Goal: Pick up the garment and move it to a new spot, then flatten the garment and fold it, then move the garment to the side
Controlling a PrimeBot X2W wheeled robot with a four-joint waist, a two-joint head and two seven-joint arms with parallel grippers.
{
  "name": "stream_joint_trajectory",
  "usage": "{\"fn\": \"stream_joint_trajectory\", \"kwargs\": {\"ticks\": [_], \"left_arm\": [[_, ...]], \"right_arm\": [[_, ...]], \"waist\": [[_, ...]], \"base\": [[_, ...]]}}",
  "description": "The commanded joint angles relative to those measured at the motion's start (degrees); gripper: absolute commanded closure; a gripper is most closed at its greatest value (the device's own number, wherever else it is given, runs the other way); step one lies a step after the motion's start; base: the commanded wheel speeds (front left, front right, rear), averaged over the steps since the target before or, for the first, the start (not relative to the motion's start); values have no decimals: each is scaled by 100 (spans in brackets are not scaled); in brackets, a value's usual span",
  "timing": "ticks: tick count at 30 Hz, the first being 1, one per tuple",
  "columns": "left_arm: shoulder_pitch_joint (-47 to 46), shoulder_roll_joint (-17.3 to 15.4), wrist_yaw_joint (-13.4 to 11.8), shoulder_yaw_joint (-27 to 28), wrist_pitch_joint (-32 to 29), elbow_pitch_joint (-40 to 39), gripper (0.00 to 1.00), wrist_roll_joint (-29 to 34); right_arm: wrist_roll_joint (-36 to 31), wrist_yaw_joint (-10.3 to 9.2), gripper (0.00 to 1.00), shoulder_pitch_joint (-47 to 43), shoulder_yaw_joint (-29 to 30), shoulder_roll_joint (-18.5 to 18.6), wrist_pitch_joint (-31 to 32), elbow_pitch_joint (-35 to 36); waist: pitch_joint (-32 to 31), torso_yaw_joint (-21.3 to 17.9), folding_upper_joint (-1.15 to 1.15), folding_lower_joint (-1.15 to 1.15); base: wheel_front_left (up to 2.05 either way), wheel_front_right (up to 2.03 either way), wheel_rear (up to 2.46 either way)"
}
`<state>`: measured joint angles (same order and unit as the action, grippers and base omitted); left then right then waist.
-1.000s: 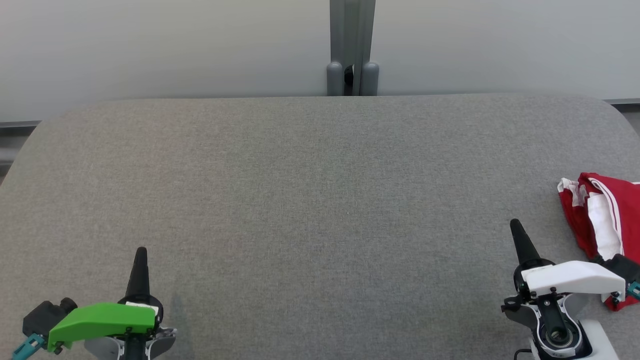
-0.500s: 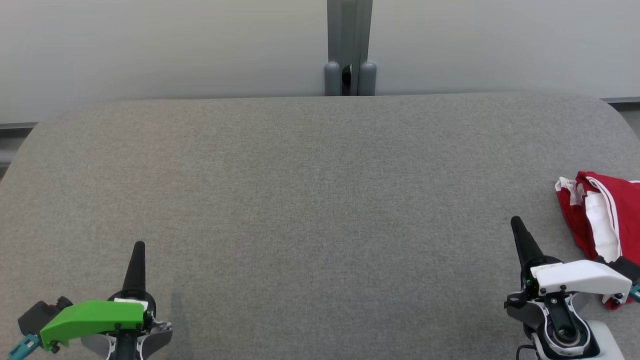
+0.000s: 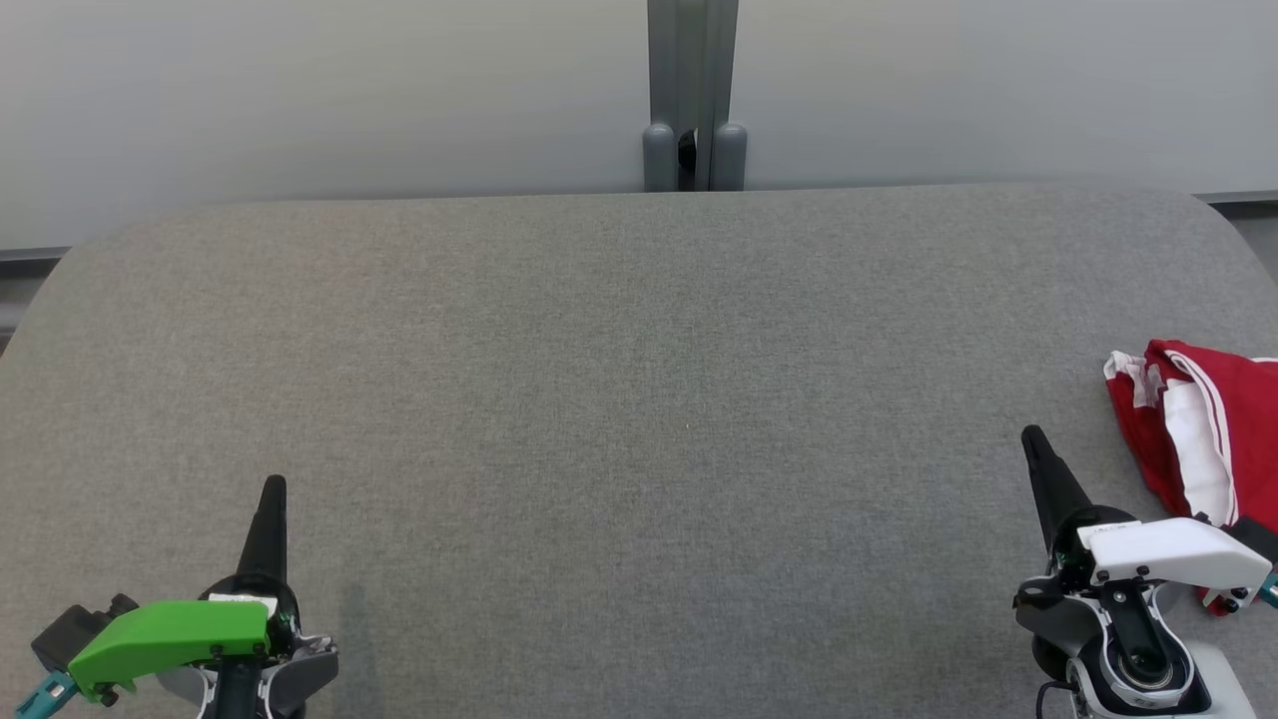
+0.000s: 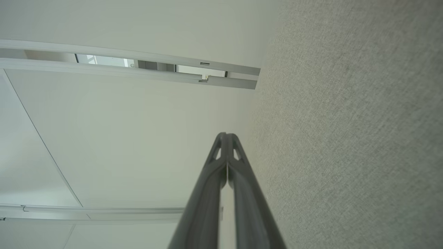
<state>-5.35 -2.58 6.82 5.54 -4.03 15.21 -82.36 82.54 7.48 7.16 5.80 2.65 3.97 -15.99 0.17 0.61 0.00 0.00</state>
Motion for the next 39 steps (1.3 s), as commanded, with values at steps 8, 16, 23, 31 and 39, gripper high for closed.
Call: {"fn": "stream_joint_trajectory", "kwargs": {"ticks": [8, 16, 23, 31, 39], "left_arm": [[-127, -47, 50, 62, -108, -75, 100, -423], [-130, -48, 73, 89, -197, -106, 100, -729], [-132, -49, 82, 111, -254, -126, 100, -1008], [-119, -49, 81, 113, -270, -125, 100, -1009], [-119, -48, 81, 112, -270, -126, 100, -1009]], "right_arm": [[416, 3, 100, -91, 41, 33, 119, 116], [723, 2, 100, -100, 64, 33, 208, 172], [981, 2, 100, -118, 83, 35, 276, 220], [1004, 2, 100, -121, 84, 34, 277, 221], [1004, 2, 100, -121, 83, 34, 277, 221]], "waist": [[0, -21, 0, 0], [1, -41, 0, 0], [1, -58, 0, 0], [1, -61, 0, 0], [1, -61, 0, 0]], "base": [[0, 0, 0], [0, 0, 0], [0, 0, 0], [0, 0, 0], [0, 0, 0]]}}
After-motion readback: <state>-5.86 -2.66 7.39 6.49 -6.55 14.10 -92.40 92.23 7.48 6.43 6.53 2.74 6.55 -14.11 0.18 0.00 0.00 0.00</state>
